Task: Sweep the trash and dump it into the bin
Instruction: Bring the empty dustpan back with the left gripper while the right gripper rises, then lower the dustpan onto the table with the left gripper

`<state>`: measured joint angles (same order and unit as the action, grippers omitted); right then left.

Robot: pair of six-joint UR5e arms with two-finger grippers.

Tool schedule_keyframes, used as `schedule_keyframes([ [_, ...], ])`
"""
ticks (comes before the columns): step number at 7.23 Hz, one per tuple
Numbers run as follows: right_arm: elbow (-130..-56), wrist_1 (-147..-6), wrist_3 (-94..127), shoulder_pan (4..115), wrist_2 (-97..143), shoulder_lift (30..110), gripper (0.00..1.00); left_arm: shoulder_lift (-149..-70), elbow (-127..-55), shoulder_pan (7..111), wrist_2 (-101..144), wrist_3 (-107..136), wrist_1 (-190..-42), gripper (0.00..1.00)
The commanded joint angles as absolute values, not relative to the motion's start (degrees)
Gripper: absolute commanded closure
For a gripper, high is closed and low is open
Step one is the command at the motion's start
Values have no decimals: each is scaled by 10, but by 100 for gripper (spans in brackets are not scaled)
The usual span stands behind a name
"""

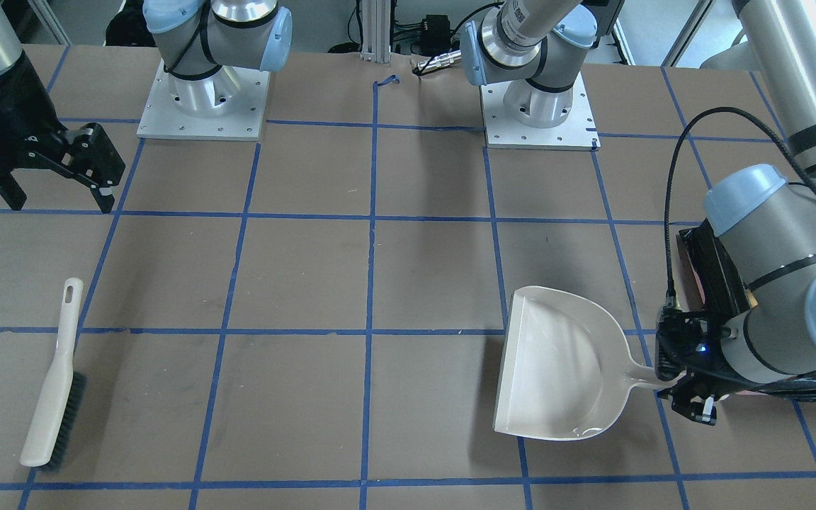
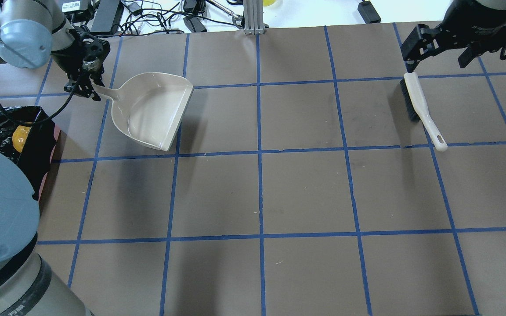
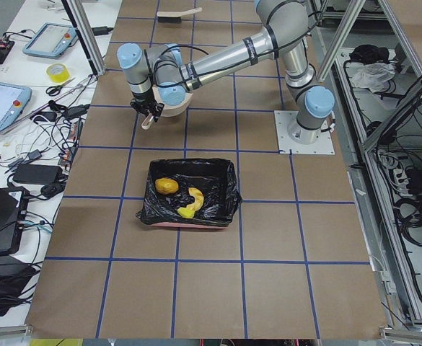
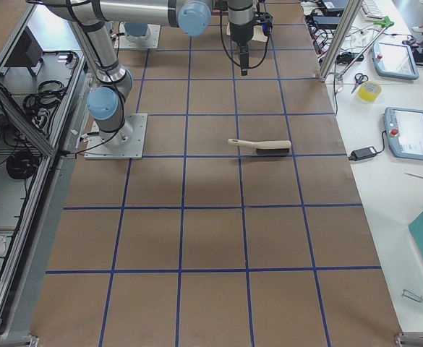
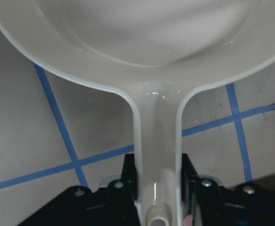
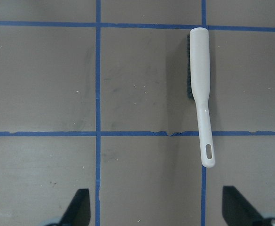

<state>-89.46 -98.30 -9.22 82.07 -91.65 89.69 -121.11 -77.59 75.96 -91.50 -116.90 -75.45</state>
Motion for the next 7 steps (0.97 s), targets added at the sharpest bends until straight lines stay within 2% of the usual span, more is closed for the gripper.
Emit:
schedule_keyframes([
  [1, -894, -987, -82, 836, -911, 890, 0, -1235, -778, 773, -915, -1115, -750, 100],
  [4, -894, -985, -75, 842, -910, 895, 0, -1245, -787, 783, -916, -1057, -741, 100],
  [7, -894, -986, -73, 842, -909, 895, 0, -1245, -823, 782, -914, -1052, -662, 100],
])
